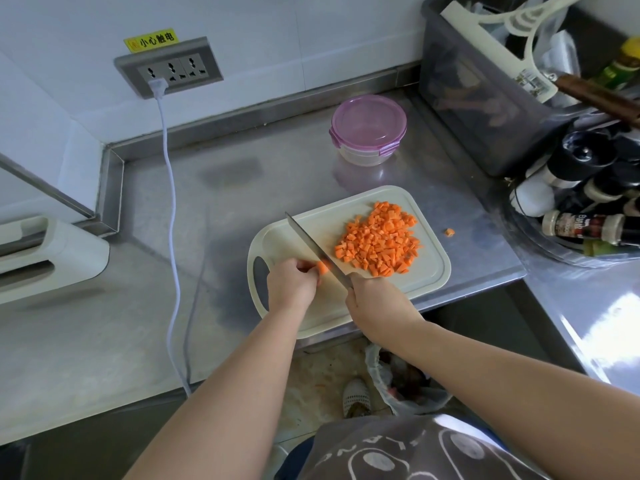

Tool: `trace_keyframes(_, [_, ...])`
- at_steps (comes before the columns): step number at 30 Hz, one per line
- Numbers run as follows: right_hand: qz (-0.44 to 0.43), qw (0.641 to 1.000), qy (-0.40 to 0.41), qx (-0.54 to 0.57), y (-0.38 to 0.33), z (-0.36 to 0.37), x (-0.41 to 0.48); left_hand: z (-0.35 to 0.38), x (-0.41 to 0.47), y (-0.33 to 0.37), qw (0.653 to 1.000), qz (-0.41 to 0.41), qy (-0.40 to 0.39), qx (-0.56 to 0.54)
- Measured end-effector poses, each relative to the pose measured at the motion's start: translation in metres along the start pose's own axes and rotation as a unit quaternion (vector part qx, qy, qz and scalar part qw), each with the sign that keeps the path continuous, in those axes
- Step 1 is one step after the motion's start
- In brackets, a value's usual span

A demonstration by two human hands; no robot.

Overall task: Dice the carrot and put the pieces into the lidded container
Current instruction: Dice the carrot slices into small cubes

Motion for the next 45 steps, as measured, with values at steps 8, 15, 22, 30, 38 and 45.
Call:
trace_keyframes(8, [0.007,1.000,-0.015,-0.012,-0.004,0.002,0.004,-0.001,-0.001,0.001,1.000,0.001,0.012,0.006])
trace_keyframes(15, [0.010,0.997,-0.034,-0.062,-0.005,0.006,0.008,-0.001,0.000,0.000,1.000,0.005,0.010,0.007])
trace_keyframes(22, [0.028,0.998,-0.031,-0.052,-0.005,0.008,0.014,-0.001,0.003,-0.001,1.000,-0.005,0.010,0.011])
trace_keyframes(30, [0.046,0.996,-0.046,-0.056,-0.004,0.014,0.019,-0.003,0.001,-0.001,1.000,-0.011,0.012,0.024])
trace_keyframes(38, [0.014,0.998,-0.036,-0.051,-0.002,0.004,0.016,-0.003,0.000,0.000,0.999,0.004,0.011,0.031])
trace_keyframes(45, [-0.069,0.997,0.030,-0.008,0.008,-0.017,0.001,-0.025,-0.002,-0.010,0.997,0.044,0.048,-0.049])
Point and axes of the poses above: each hand's wrist, its own x-axis towards the middle knuckle, its own z-axis out of the palm, y = z × x, the point moved 4 cm from there along x, towards the middle knuckle, and after that the axes turned 13 degrees about -y, right-handed, at the moved point
